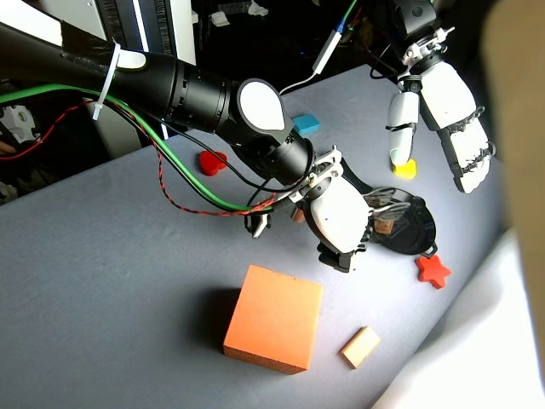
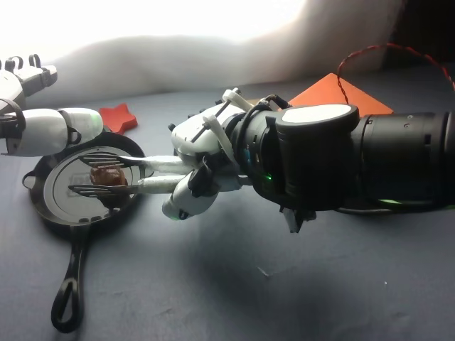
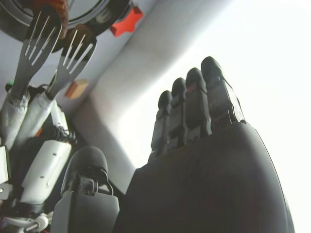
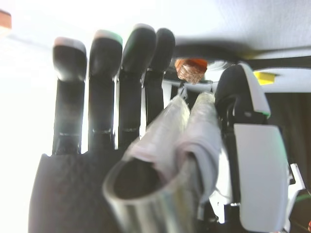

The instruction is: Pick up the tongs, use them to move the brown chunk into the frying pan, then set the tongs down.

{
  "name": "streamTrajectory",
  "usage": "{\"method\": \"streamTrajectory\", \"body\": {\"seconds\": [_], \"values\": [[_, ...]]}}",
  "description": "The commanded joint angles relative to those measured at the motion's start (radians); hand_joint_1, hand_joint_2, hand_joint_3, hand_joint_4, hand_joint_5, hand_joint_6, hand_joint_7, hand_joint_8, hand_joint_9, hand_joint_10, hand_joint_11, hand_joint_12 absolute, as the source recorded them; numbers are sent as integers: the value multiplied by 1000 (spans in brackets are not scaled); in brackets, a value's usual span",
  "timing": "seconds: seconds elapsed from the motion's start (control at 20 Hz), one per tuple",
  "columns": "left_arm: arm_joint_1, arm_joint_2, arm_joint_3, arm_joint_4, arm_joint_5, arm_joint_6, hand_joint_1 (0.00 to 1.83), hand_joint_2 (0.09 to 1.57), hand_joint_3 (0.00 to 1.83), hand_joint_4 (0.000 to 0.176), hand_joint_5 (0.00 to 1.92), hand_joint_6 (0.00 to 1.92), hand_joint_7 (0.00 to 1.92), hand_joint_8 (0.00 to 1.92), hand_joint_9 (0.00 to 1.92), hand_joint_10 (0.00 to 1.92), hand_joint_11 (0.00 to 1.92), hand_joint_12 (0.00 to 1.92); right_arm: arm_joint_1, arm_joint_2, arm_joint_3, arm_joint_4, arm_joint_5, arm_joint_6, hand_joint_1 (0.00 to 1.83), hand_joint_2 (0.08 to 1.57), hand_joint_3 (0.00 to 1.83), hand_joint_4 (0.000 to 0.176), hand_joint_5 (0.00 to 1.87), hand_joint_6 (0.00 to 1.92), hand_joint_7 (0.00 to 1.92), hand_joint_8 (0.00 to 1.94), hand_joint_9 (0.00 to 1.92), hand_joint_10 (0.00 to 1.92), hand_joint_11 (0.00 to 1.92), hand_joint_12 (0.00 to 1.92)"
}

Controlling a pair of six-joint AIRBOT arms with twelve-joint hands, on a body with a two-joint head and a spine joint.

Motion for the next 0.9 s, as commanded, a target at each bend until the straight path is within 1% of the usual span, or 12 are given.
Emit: {"method": "streamTrajectory", "body": {"seconds": [0.0, 0.05, 0.15, 0.25, 0.35, 0.4, 0.5, 0.6, 0.65, 0.7, 0.8, 0.85], "values": [[-6, 5, 4, 55, -55, -1, 0, 1223, 0, 0, 77, 3, 107, 1, 77, 1, 0, 324, 19, 11, -9, -45, 27, 1, 513, 1309, 4, 0, 719, 943, 885, 1240, 830, 1624, 652, 1921], [-5, 5, 4, 55, -55, -1, 0, 1225, 0, 0, 75, 2, 104, 0, 70, 1, 0, 301, 26, 19, -18, -45, 28, 1, 502, 1312, 3, 0, 719, 965, 884, 1251, 827, 1630, 657, 1921], [-5, 4, 4, 55, -55, 0, 0, 1230, 2, 0, 86, 5, 106, 2, 68, 2, 0, 259, 40, 43, -46, -45, 27, 1, 534, 1301, 0, 0, 744, 935, 906, 1223, 846, 1598, 657, 1907], [-5, 4, 4, 55, -55, 0, 0, 1225, 0, 0, 81, 2, 107, 2, 69, 2, 0, 259, 52, 85, -101, -45, 19, 0, 522, 1306, 1, 0, 745, 938, 901, 1268, 854, 1653, 676, 1920], [-5, 4, 3, 55, -55, 0, 0, 1224, 0, 0, 75, 0, 97, 0, 58, 0, 0, 257, 59, 139, -169, -46, 9, -11, 530, 1303, 0, 0, 757, 935, 922, 1215, 886, 1610, 685, 1921], [-5, 5, 3, 55, -55, 0, 0, 1223, 0, 0, 70, 1, 95, 0, 59, 1, 0, 239, 64, 178, -222, -46, -3, -24, 535, 1301, 0, 0, 760, 934, 928, 1210, 886, 1605, 673, 1917], [-5, 5, 2, 55, -55, 0, 0, 1227, 0, 0, 87, 5, 122, 4, 87, 7, 0, 305, 70, 248, -308, -46, -14, -42, 522, 1307, 1, 0, 765, 928, 929, 1190, 883, 1591, 678, 1910], [-4, 5, 1, 55, -56, 0, 0, 1216, 0, 0, 81, 0, 115, 0, 76, 1, 0, 289, 64, 319, -392, -46, -22, -92, 533, 1306, 0, 0, 769, 922, 935, 1204, 888, 1606, 695, 1920], [-4, 6, 0, 55, -56, 0, 0, 1216, 0, 0, 88, 3, 118, 1, 74, 0, 0, 291, 54, 354, -437, -46, -21, -133, 452, 1340, 7, 0, 722, 991, 893, 1269, 855, 1631, 662, 1921], [-3, 6, -1, 54, -56, 0, 0, 1217, 0, 0, 91, 4, 116, 0, 78, 2, 0, 337, 41, 384, -473, -60, -20, -153, 521, 1313, 0, 0, 776, 947, 942, 1205, 896, 1575, 678, 1898], [-3, 11, -7, 54, -69, 0, 0, 1226, 1, 0, 88, 1, 104, 0, 68, 1, 0, 289, -5, 430, -531, -210, -22, -110, 511, 1310, 0, 0, 781, 932, 948, 1191, 916, 1575, 720, 1899], [-3, 13, -12, 54, -81, 0, 0, 1221, 0, 0, 69, 1, 90, 0, 51, 1, 0, 231, -29, 443, -549, -290, -22, -81, 499, 1313, 0, 0, 782, 929, 947, 1182, 908, 1573, 717, 1892]]}}
